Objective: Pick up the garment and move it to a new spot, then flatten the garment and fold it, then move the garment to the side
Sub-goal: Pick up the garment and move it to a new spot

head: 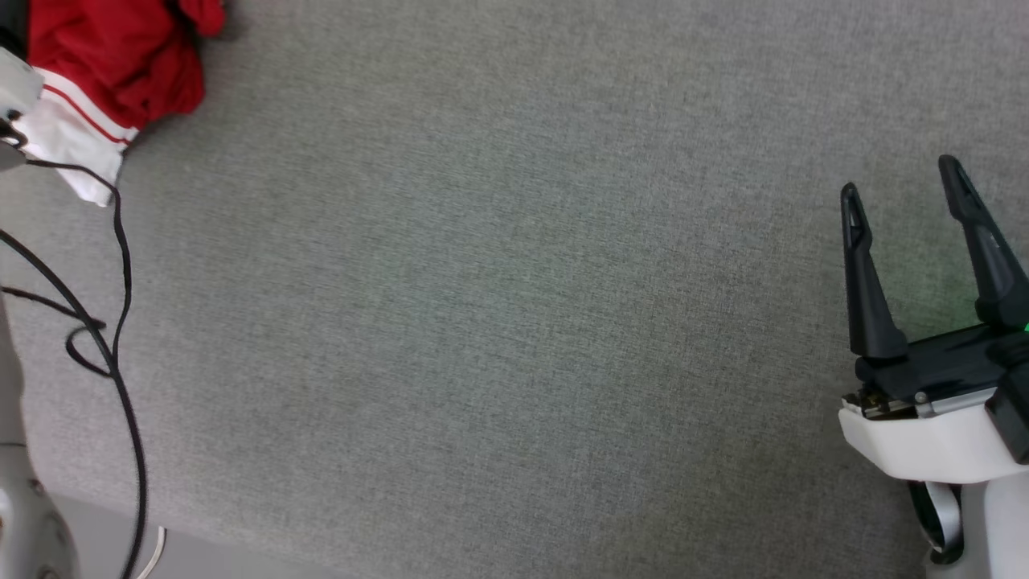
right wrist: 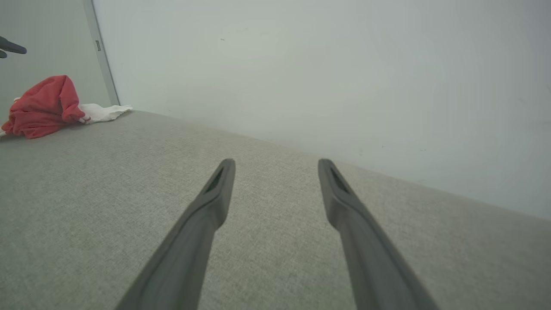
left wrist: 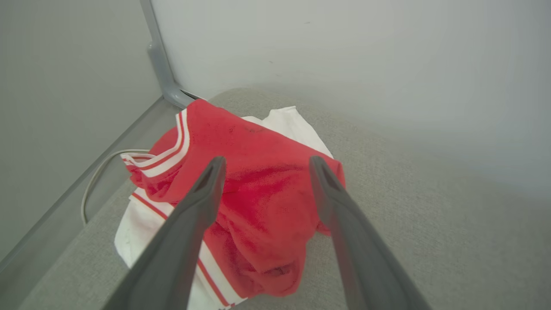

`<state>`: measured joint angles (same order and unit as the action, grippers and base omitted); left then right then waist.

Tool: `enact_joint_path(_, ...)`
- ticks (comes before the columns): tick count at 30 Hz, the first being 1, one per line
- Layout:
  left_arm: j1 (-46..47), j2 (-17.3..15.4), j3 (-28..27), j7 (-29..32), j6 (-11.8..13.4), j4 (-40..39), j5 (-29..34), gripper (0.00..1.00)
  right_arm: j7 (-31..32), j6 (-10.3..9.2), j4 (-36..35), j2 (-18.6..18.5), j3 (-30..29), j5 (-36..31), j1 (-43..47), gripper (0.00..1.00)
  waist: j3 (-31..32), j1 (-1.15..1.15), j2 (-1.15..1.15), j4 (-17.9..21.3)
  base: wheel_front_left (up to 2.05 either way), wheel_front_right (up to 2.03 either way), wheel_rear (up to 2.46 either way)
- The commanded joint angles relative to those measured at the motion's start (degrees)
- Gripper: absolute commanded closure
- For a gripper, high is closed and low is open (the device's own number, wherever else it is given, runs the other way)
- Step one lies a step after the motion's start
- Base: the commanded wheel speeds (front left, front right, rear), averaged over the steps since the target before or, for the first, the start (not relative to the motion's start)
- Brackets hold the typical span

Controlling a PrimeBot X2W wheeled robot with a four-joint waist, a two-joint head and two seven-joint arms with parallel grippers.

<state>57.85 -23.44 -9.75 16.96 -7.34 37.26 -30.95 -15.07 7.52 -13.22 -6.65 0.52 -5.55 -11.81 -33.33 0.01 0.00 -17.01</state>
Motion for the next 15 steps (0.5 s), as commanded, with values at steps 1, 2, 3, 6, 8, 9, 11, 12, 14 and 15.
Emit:
enact_joint_path(1,1.4,-1.2,0.9,4.2,0.0,0.5,-2.5,0.00,-0.2,-0.06,-0.8,-0.6,-0.2,-0.2,-1.2,0.00,-2.1,-0.01,0.00,0.7,0.00,0.00,0.00)
enact_joint_path(2,1.8,-1.8,1.4,6.8,0.0,1.0,-3.6,0.00,-0.2,-0.06,-1.0,-0.7,-0.3,-0.2,-1.5,0.00,-2.6,-0.01,0.00,0.8,0.00,0.00,0.00)
enact_joint_path(3,2.0,-2.5,2.1,9.5,0.0,1.6,-4.4,0.00,-0.2,-0.06,-1.1,-0.9,-0.4,-0.3,-1.6,0.00,-3.2,-0.01,0.00,1.0,0.00,0.00,0.00)
enact_joint_path(6,2.7,-4.2,3.7,16.3,0.0,3.8,-6.6,0.00,-0.2,-0.05,-1.5,-1.2,-0.3,-0.5,-2.0,0.00,-4.6,-0.01,0.00,1.6,0.00,0.00,0.00)
enact_joint_path(8,3.1,-4.6,4.3,19.6,0.0,5.3,-8.1,0.00,-0.2,-0.06,-1.8,-1.3,-0.3,-0.5,-2.6,0.00,-5.6,-0.01,0.00,2.0,0.00,0.00,0.00)
enact_joint_path(9,3.2,-4.7,4.6,21.2,0.0,6.1,-8.8,0.00,-0.2,-0.06,-2.0,-1.3,-0.4,-0.6,-2.7,0.00,-6.0,-0.01,0.00,2.2,0.00,0.00,0.00)
enact_joint_path(11,3.4,-5.3,5.3,23.8,0.0,7.7,-9.5,0.00,-0.2,-0.06,-2.1,-1.4,-0.5,-0.8,-2.7,0.00,-6.7,-0.01,0.00,2.4,0.00,0.00,0.00)
enact_joint_path(12,3.4,-5.4,5.6,25.1,0.0,8.8,-9.7,0.00,-0.2,-0.06,-2.1,-1.5,-0.5,-0.8,-2.9,0.00,-7.0,-0.01,0.00,2.6,0.00,0.00,0.00)
enact_joint_path(14,3.1,-5.3,6.8,27.1,0.0,10.8,-9.4,0.00,-0.2,-0.06,-2.2,-1.5,-0.5,-0.9,-3.1,0.00,-7.5,-0.01,0.00,2.8,0.00,0.00,0.00)
enact_joint_path(15,3.1,-5.3,6.8,27.1,0.0,10.8,-9.4,0.00,-0.2,-0.06,-2.2,-1.5,-0.5,-0.9,-3.1,0.00,-7.5,-0.01,0.00,2.8,0.00,0.00,0.00)
